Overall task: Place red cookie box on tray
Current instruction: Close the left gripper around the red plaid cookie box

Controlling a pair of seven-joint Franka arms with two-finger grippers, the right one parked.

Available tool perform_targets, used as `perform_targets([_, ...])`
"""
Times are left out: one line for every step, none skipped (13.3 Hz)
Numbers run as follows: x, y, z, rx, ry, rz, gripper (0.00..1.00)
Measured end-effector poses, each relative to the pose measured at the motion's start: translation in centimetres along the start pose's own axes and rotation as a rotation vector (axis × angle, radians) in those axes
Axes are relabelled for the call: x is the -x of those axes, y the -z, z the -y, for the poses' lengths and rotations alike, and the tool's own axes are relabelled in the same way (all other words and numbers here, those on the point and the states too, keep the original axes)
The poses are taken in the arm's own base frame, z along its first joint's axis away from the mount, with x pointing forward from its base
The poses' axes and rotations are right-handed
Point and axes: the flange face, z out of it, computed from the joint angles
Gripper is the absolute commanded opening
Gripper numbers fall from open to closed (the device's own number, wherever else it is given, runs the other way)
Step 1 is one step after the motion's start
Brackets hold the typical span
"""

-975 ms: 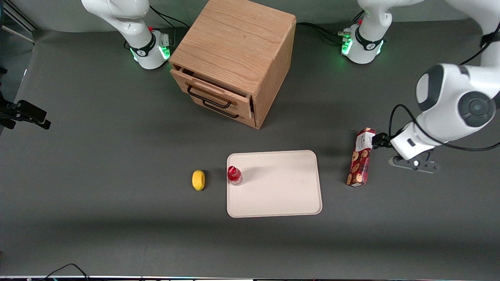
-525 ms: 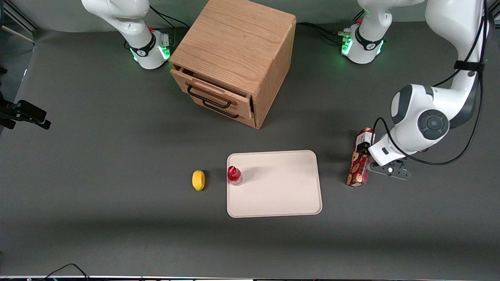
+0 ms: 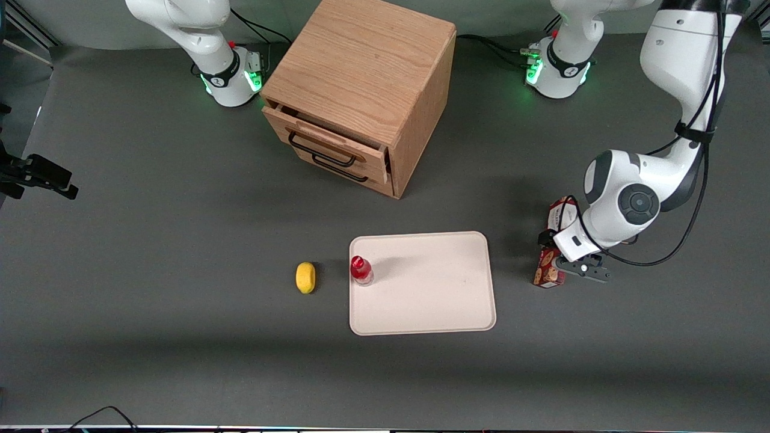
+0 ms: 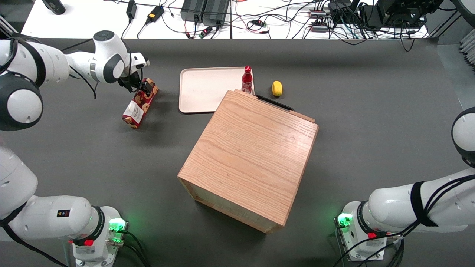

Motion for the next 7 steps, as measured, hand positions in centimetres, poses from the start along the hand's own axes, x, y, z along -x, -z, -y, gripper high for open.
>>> perform_targets([0.05, -0.41, 0.07, 0.001, 0.001, 0.002, 0.28])
perform_targets([0.18, -0.64, 0.06, 0.002, 0.0, 0.007, 0.0])
perform_targets([0.34, -0.81, 0.07, 0.002, 0.001, 0.011, 0.0])
perform_targets([0.45, -0.92, 0.13, 0.002, 0.002, 0.014, 0.0])
perform_targets([0.48, -0.95, 0.17, 0.002, 0.003, 0.015, 0.0])
perform_targets([0.49, -0.96, 0.17, 0.002, 0.003, 0.015, 0.0])
perform_targets([0.48, -0.94, 0.17, 0.002, 0.003, 0.015, 0.0])
